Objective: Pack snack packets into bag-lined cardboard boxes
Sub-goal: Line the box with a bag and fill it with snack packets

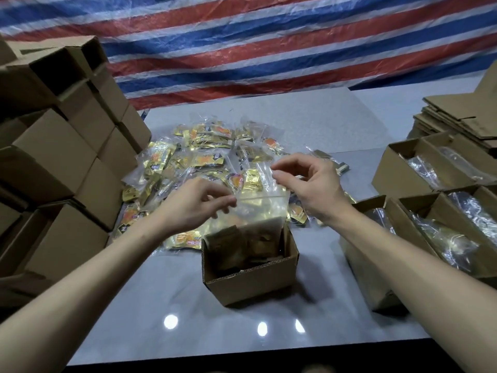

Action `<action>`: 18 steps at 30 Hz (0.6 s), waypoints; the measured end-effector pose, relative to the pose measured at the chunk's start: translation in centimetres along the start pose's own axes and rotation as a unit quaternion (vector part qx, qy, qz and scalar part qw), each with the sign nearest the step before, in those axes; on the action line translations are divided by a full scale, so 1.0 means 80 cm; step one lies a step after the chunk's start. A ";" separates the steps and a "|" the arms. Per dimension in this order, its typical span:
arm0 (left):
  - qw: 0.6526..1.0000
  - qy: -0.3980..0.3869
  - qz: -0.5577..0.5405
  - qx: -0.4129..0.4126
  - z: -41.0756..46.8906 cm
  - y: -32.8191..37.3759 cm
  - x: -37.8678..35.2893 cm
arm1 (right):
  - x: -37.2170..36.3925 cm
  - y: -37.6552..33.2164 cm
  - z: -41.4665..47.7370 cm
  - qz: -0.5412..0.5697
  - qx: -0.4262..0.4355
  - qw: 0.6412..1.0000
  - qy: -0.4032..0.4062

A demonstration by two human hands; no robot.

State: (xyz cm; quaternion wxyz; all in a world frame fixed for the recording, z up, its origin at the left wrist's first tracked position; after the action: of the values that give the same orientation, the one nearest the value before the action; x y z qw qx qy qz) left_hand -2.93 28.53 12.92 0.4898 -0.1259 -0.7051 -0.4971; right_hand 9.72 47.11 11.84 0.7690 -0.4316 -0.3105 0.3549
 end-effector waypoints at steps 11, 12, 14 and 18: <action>0.999 0.013 -0.037 0.019 -0.004 -0.022 -0.053 | -0.064 0.021 -0.012 -0.300 0.034 0.912 -0.278; 0.998 0.021 -0.049 0.028 -0.007 -0.027 -0.053 | -0.064 0.025 -0.014 -0.321 0.032 0.902 -0.289; 0.997 0.026 -0.069 0.035 -0.011 -0.034 -0.051 | -0.058 0.032 -0.016 -0.329 0.022 0.898 -0.289; 0.996 0.025 -0.083 0.034 -0.019 -0.040 -0.044 | -0.040 0.032 -0.012 -0.297 0.000 0.924 -0.240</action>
State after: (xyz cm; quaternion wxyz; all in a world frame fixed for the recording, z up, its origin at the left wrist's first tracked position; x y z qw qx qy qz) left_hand -2.47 26.82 8.26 0.4686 -0.0376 -0.7170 -0.5147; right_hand 7.96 45.03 8.63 0.7417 -0.2215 -0.5998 0.2029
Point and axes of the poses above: each hand's wrist, its own z-axis towards the middle knuckle, its own x-axis out of the back of the hand, y = z × x, the point moved 4 cm from there along z, towards the middle knuckle, and after that the axes turned 4 degrees about x, right-handed, at the moved point
